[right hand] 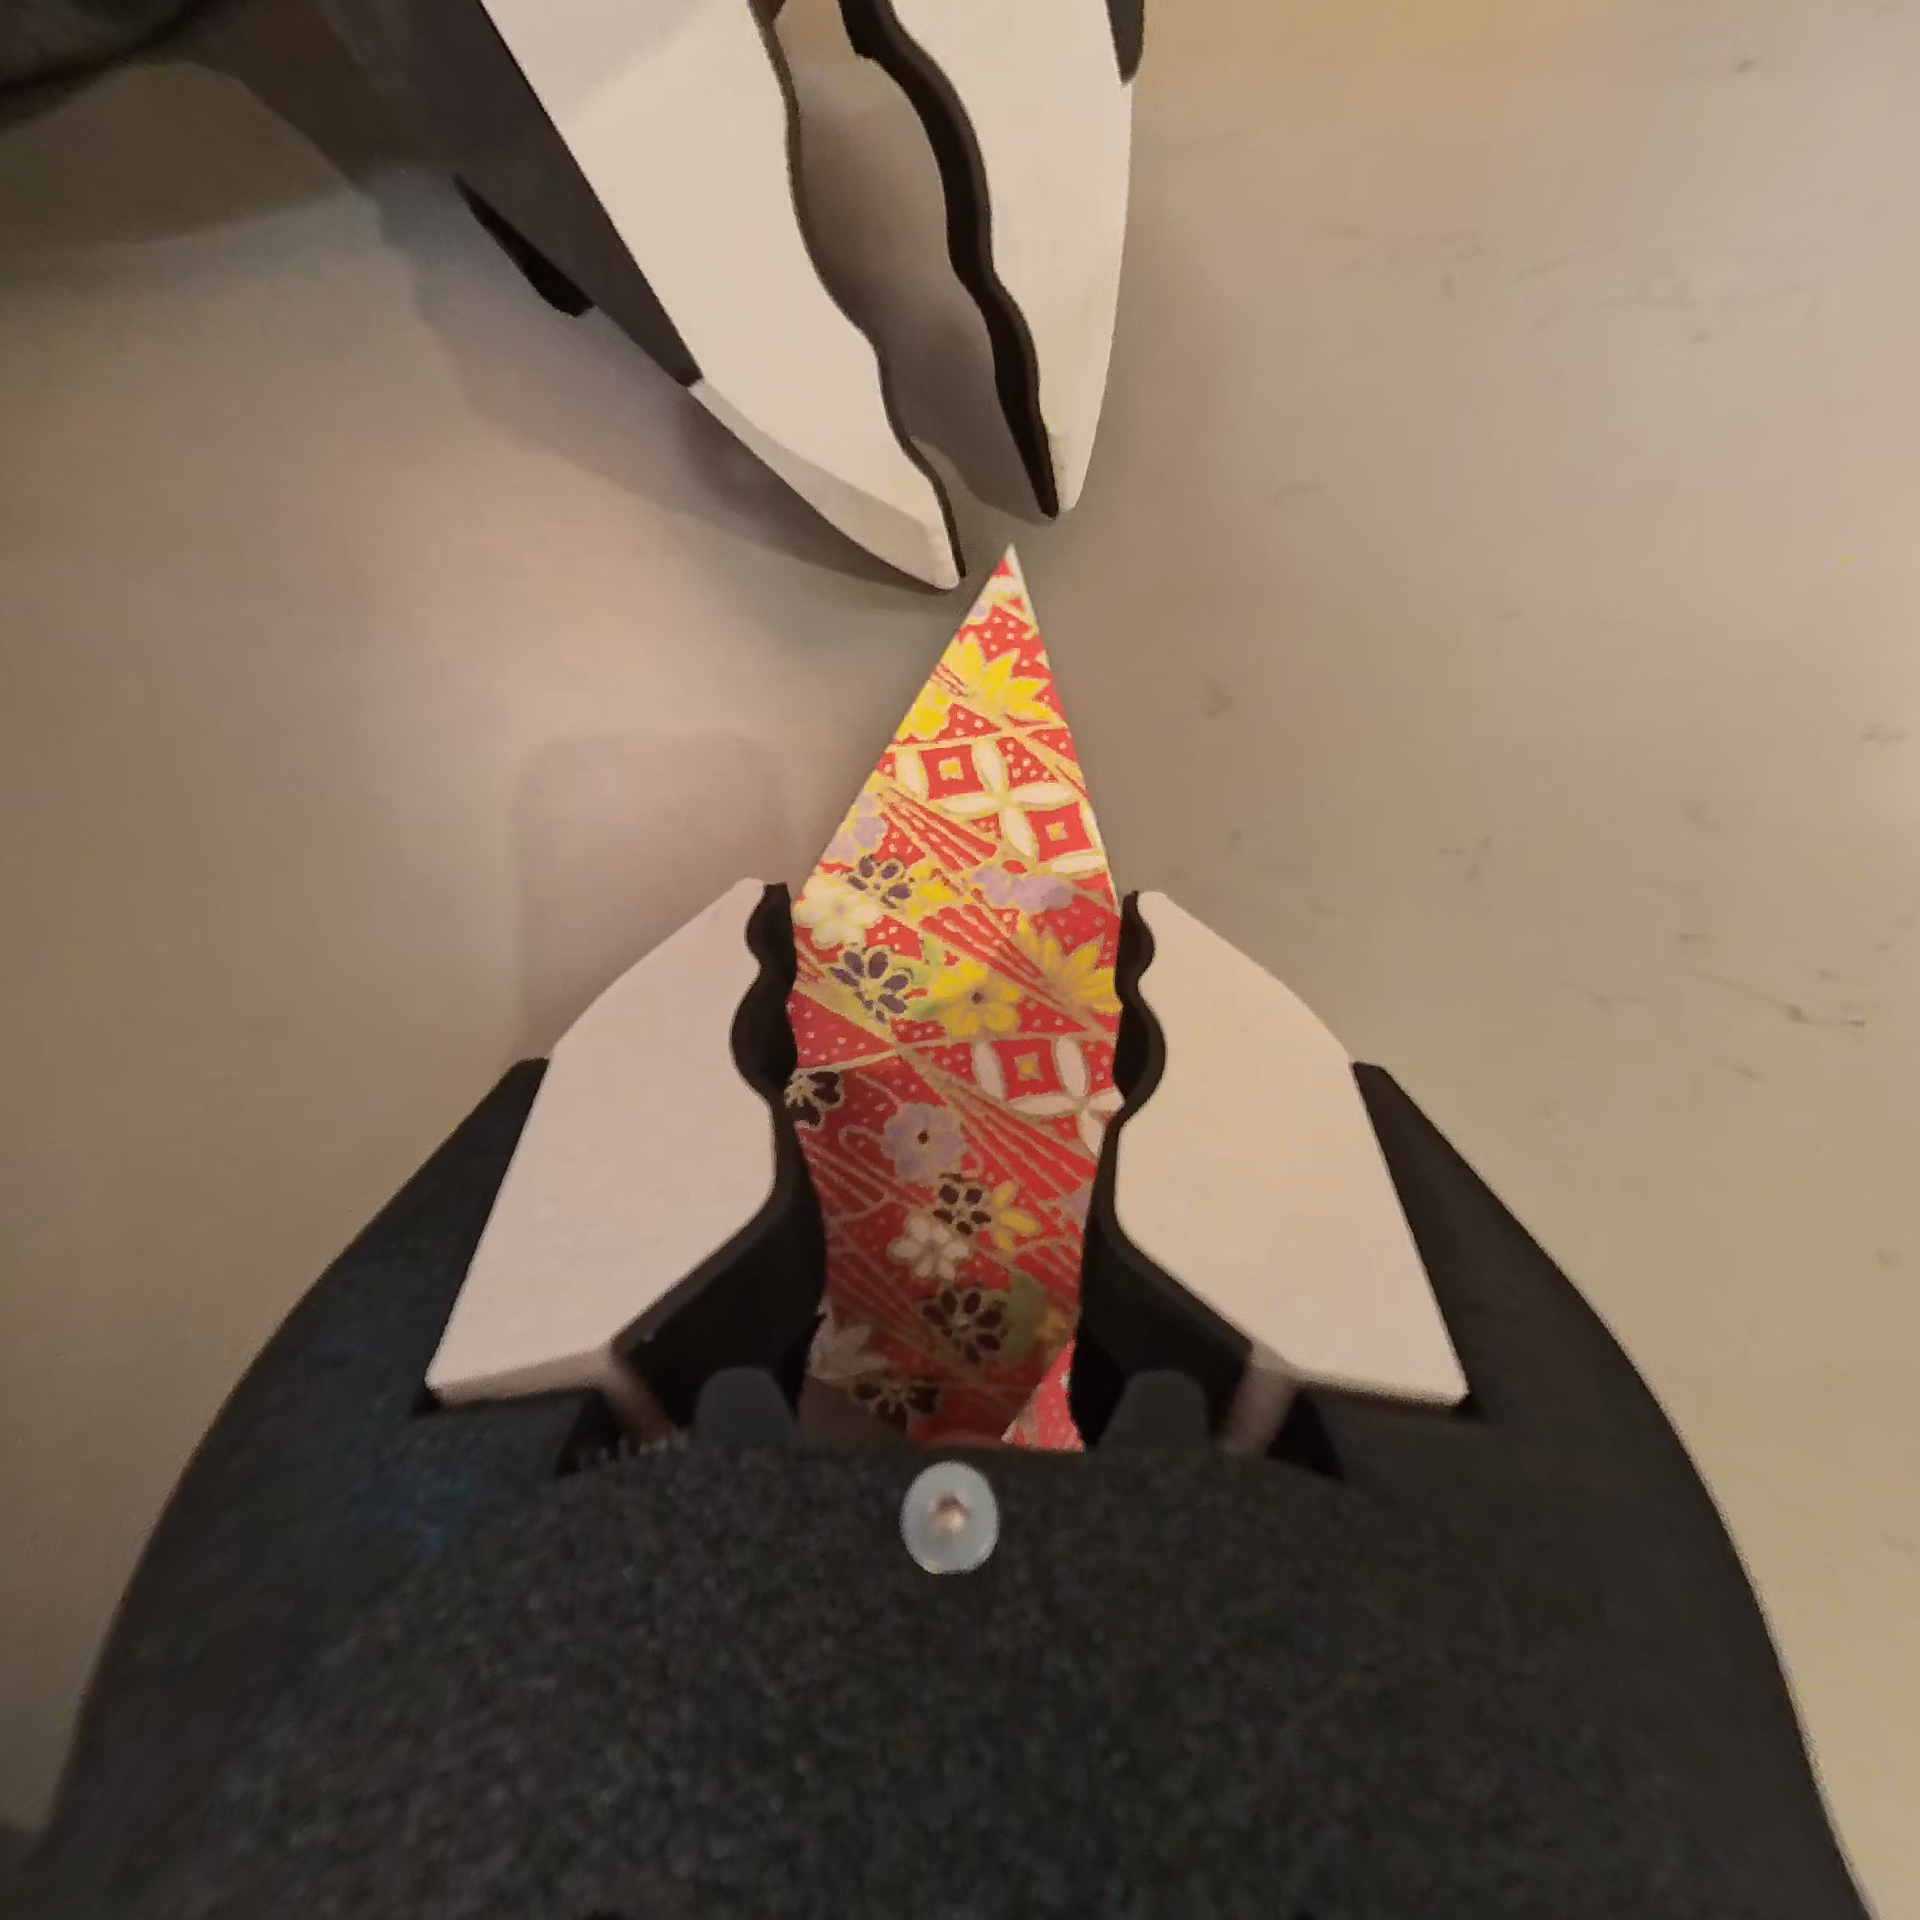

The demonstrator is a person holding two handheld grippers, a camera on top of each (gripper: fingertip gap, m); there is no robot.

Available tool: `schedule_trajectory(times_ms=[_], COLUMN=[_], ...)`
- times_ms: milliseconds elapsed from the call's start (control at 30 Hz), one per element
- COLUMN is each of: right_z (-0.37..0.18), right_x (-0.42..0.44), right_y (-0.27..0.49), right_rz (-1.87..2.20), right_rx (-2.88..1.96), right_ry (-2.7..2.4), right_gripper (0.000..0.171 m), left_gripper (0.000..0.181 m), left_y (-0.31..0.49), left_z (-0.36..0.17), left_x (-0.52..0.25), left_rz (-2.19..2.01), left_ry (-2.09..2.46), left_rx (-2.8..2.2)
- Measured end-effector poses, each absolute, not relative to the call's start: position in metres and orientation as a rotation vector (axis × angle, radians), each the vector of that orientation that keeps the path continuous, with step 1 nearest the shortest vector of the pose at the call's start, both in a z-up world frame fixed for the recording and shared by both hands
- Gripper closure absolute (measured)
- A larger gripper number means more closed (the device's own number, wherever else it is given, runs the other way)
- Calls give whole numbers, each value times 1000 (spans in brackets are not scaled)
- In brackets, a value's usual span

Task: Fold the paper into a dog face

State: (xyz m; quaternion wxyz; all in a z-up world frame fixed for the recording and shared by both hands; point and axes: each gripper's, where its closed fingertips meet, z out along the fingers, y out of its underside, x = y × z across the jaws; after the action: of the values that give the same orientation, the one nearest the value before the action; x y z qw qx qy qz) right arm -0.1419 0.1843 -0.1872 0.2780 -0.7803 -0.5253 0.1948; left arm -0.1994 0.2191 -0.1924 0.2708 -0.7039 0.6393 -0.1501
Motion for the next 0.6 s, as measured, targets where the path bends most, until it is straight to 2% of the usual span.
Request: schedule_trajectory(times_ms=[367,600], right_z=[-173,-189], right_x=[-144,-140], right_y=[188,186], right_rz=[486,484], right_rx=[-2153,-2216], right_ry=[-1346,-1341], right_gripper=[115,115], left_gripper=[159,163], left_y=[216,208], left_z=[-192,-193], left_x=[-192,-189], left_rz=[-455,-487], left_ry=[1745,1784], left_rx=[-1863,-1844])
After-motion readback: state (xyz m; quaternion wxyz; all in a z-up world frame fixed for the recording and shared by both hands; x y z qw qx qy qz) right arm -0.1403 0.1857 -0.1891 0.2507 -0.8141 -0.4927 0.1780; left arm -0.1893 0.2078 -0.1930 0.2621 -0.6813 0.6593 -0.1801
